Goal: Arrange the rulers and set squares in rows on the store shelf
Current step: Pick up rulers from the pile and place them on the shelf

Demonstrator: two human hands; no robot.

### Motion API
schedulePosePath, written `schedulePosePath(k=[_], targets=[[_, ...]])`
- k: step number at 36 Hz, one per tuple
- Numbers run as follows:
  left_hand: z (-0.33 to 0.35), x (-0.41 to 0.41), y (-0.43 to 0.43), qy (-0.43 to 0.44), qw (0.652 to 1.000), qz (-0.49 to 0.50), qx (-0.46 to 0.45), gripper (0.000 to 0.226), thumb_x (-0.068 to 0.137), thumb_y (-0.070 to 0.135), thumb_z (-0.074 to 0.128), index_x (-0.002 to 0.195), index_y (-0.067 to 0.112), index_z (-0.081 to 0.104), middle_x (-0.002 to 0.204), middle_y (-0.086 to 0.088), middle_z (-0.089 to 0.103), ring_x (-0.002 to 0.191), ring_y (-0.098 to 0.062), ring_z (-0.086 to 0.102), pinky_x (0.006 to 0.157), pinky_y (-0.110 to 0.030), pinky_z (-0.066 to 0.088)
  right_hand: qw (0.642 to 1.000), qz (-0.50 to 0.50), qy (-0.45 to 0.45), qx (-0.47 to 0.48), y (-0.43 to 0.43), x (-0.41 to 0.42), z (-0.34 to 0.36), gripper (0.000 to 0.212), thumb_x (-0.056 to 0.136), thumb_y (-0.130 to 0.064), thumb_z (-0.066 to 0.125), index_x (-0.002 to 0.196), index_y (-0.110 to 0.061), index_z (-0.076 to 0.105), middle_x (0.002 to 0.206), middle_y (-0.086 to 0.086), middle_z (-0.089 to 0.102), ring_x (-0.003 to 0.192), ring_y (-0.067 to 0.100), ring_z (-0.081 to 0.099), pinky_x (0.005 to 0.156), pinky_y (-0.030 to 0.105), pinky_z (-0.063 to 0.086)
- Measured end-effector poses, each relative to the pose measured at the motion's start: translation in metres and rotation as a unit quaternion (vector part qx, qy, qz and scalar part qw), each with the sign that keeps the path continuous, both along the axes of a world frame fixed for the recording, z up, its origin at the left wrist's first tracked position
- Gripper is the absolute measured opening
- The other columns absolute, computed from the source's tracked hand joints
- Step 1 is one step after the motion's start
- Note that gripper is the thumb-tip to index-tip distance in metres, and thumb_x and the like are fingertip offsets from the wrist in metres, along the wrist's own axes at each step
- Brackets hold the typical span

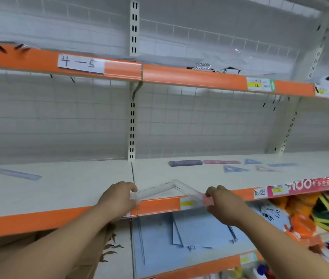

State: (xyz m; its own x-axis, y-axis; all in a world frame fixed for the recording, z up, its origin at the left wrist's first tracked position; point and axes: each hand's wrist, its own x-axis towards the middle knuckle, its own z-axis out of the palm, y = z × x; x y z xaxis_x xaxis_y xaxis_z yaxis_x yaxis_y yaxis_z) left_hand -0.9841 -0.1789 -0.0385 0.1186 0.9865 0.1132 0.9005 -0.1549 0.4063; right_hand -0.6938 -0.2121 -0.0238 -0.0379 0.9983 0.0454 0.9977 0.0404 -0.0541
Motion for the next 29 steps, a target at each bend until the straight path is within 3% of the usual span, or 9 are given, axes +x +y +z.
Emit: schedulePosePath(k=[6, 14, 21, 29], targets=[[-0.003, 0.054, 0.021, 0.011, 0.999, -0.031, -0.007, 0.04, 0.087, 0.035, 0.064, 0.125, 0.026, 0.055, 0.118, 0.003, 0.056, 0.109, -0.016, 0.054, 0.093, -0.027, 0.044, 0.999, -0.037, 0.009, 0.002, -0.001, 0.05, -0.001, 0.04, 0.092, -0.035, 0.054, 0.129, -0.023, 0.046, 0.122, 0.003, 0.049, 0.113, 0.025, 0.051, 0.092, 0.038, 0.045], [-0.007, 0.123, 0.066, 0.007, 0.997, -0.071, -0.009, 0.04, 0.084, 0.04, 0.067, 0.121, 0.027, 0.057, 0.099, 0.007, 0.05, 0.103, -0.015, 0.055, 0.091, -0.026, 0.045, 0.997, -0.073, -0.003, 0.008, 0.024, 0.115, 0.001, 0.038, 0.094, -0.031, 0.052, 0.13, -0.023, 0.045, 0.126, 0.004, 0.048, 0.113, 0.025, 0.051, 0.092, 0.037, 0.044], [-0.011, 0.166, 0.11, 0.015, 0.996, -0.088, -0.006, 0.043, 0.086, 0.041, 0.066, 0.125, 0.026, 0.056, 0.116, 0.003, 0.057, 0.108, -0.015, 0.055, 0.094, -0.026, 0.044, 0.996, -0.091, -0.008, 0.007, 0.061, 0.158, 0.006, 0.035, 0.093, -0.032, 0.052, 0.127, -0.024, 0.047, 0.122, 0.003, 0.048, 0.115, 0.026, 0.049, 0.095, 0.041, 0.037], [-0.015, 0.201, 0.138, 0.027, 0.996, -0.086, -0.02, 0.043, 0.086, 0.041, 0.065, 0.125, 0.027, 0.055, 0.118, 0.004, 0.056, 0.108, -0.013, 0.055, 0.094, -0.024, 0.043, 0.996, -0.086, -0.01, -0.004, 0.099, 0.201, 0.002, 0.038, 0.093, -0.028, 0.054, 0.13, -0.026, 0.045, 0.124, 0.002, 0.048, 0.116, 0.024, 0.049, 0.098, 0.041, 0.036]])
